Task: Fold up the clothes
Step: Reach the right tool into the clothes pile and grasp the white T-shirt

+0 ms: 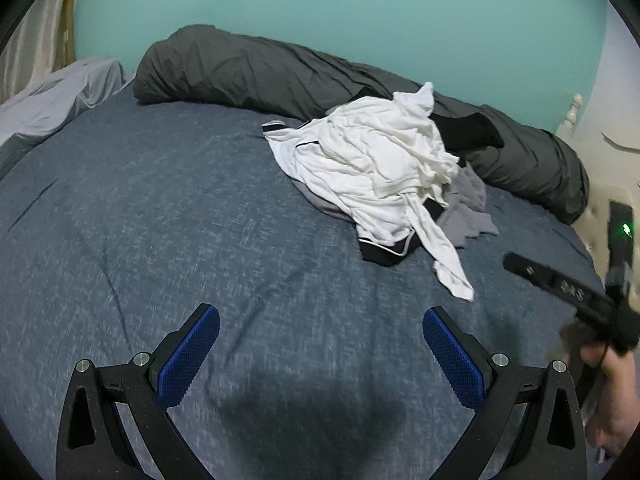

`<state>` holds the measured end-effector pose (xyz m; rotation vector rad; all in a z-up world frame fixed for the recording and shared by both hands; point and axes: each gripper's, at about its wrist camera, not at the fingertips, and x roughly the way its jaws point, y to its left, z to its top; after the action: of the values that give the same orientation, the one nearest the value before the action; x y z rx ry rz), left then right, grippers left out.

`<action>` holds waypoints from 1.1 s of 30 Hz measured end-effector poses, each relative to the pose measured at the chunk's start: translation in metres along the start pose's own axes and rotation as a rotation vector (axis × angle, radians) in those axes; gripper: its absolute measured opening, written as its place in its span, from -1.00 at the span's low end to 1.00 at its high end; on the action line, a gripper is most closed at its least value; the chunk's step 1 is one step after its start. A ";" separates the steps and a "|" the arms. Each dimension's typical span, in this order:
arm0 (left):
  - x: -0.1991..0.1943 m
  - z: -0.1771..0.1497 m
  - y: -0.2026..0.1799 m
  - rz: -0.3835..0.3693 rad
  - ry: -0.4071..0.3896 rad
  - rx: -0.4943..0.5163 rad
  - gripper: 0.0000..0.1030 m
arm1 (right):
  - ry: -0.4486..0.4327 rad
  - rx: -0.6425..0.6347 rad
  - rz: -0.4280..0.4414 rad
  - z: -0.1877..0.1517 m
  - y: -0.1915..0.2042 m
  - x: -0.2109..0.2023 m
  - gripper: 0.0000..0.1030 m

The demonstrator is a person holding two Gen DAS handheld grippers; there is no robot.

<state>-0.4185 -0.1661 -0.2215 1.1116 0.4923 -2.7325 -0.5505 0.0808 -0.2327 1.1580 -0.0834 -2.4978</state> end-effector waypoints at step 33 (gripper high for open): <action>0.053 0.006 0.065 0.009 0.045 -0.052 1.00 | 0.058 -0.145 0.090 0.098 0.076 0.182 -1.00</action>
<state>-0.4430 -0.2301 -0.2703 1.1620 0.5596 -2.6762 -0.7061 -0.0666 -0.2834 1.1401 0.0598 -2.3483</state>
